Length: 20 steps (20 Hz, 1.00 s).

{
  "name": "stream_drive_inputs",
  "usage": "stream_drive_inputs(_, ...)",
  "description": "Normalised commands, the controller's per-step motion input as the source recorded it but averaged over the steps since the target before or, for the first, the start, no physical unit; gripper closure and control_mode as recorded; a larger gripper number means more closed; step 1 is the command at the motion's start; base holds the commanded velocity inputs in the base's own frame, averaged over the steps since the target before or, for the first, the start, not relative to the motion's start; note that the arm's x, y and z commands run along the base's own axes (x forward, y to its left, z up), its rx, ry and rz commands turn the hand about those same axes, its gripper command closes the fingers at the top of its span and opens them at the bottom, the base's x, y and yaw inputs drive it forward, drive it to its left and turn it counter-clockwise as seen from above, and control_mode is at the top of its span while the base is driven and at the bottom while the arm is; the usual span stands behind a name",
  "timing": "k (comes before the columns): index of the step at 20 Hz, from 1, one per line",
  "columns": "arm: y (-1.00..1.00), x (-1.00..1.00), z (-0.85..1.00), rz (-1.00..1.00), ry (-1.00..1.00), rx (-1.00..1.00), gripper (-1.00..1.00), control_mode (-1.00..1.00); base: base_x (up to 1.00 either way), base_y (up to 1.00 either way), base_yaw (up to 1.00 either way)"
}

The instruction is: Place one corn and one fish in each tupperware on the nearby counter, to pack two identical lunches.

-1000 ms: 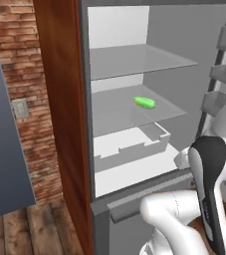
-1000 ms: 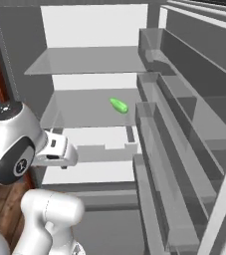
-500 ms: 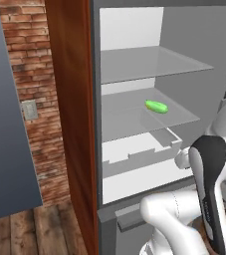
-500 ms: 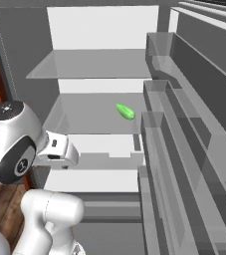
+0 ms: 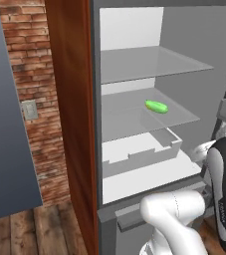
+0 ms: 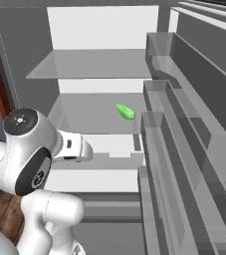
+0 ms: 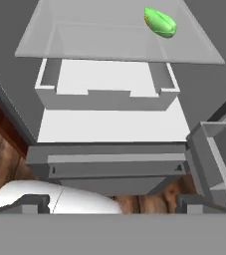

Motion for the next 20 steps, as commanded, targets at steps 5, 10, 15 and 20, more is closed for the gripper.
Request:
stream_drive_inputs(5,0.04,0.53,-0.08,0.04,-0.07,0.00,-1.00,-1.00,0.00,0.00,0.00)
stream_drive_inputs(10,0.01,0.86,-0.26,0.00,0.00,0.00,-1.00,-1.00,0.00,0.00,0.00)
stream_drive_inputs(15,0.00,0.49,-0.02,0.00,0.00,-0.01,-1.00,-1.00,0.00,0.00,0.00)
stream_drive_inputs(20,0.00,0.61,0.00,0.00,-0.05,-0.03,-1.00,-1.00,0.00,0.00,0.00)
